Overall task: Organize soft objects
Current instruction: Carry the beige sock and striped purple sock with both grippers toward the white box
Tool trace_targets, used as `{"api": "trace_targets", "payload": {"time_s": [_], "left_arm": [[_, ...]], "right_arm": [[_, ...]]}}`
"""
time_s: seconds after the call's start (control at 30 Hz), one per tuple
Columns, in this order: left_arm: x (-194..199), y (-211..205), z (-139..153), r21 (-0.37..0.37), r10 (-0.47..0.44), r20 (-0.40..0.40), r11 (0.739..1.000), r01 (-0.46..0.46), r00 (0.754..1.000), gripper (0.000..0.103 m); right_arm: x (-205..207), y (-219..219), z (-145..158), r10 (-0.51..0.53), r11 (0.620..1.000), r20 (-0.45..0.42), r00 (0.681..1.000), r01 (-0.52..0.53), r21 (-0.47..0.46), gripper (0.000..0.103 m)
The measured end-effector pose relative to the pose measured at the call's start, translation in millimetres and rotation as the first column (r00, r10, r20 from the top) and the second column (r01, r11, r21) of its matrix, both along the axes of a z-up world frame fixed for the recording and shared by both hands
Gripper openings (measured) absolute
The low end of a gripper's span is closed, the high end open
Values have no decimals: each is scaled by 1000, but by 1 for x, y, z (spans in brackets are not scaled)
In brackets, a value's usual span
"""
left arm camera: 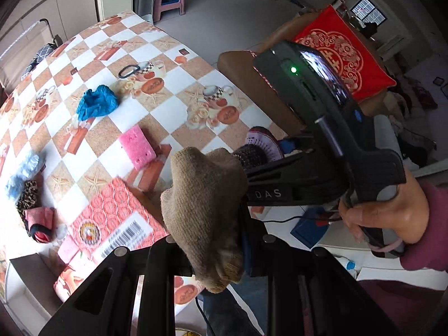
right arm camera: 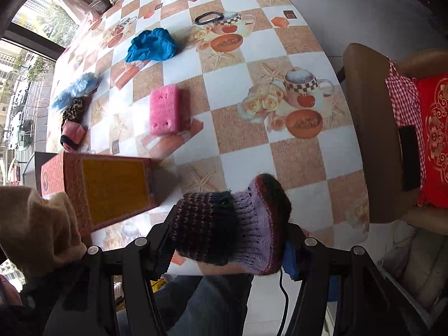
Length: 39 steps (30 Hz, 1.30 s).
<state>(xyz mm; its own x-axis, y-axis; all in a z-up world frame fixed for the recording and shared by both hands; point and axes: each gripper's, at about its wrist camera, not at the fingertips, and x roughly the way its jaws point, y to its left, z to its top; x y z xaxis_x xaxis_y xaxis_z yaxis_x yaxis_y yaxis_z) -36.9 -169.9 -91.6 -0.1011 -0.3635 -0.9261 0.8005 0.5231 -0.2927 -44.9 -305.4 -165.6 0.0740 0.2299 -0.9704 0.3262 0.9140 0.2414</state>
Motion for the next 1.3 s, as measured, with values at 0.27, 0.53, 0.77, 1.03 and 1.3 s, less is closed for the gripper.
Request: {"api": "trace_targets", "payload": {"time_s": [0.27, 0.53, 0.77, 1.03, 1.3], "left_arm": [[-23, 78, -6, 38, 68, 5, 997, -68, 998, 25], [-13, 164, -5, 69, 330, 61, 940, -333, 942, 25], [-5, 233, -1, 73, 556, 133, 820, -567, 821, 25], [-6, 304, -7, 84, 738, 187, 646, -759, 649, 25], [-18, 366, -19, 117, 850, 204, 471, -874, 486, 25]], "right_arm": [[-28, 66, 5, 97, 995, -21, 995, -97, 31, 63], [-31, 144, 17, 299, 953, 5, 954, -299, 58, 63], [-17, 209, 44, 488, 871, 66, 871, -490, 27, 63], [1, 277, 69, 629, 775, 124, 768, -631, -21, 63], [23, 344, 96, 696, 708, 196, 690, -706, -28, 63]]}}
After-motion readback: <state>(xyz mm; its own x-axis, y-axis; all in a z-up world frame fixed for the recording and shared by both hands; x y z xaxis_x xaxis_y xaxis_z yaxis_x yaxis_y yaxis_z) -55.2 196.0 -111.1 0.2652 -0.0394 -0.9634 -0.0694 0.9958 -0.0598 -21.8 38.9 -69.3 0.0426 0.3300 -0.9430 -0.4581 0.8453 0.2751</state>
